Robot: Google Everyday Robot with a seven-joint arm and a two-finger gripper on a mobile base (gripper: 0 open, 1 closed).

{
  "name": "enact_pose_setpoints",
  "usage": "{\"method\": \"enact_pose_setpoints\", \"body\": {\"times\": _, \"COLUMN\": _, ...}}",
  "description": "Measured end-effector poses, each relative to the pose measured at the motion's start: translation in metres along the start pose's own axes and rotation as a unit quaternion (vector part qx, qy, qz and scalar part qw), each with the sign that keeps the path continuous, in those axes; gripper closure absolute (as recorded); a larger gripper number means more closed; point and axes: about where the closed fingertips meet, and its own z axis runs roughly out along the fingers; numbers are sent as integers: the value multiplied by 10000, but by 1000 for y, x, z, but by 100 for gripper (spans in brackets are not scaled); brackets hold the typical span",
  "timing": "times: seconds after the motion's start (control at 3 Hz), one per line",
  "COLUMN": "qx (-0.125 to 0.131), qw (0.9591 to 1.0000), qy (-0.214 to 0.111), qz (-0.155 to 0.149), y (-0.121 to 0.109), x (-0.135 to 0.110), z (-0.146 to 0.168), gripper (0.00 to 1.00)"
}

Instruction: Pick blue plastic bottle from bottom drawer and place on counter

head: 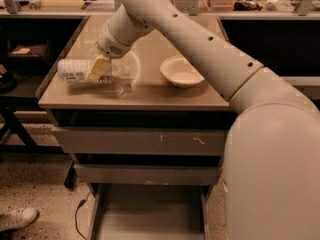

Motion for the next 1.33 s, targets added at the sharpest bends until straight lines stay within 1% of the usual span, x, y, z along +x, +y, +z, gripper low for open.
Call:
{"method": "enact_pose_setpoints", "body": {"times": 0.67, "qx": -264, "qw": 9994, "qy": 230, "qz": 43, "y": 4, "x": 11, "z": 18, "gripper": 100}}
{"method": "enact_pose_setpoints", "body": {"times": 1.0, "qx": -267, "qw": 9994, "qy": 233, "qz": 43, "y": 4, "x": 11, "z": 18, "gripper": 83}}
{"method": "enact_pose_setpoints", "body": {"times": 1.33, "qx": -268, "qw": 9994, "qy": 233, "qz": 43, "y": 4, "x": 11, "z": 18, "gripper": 57}}
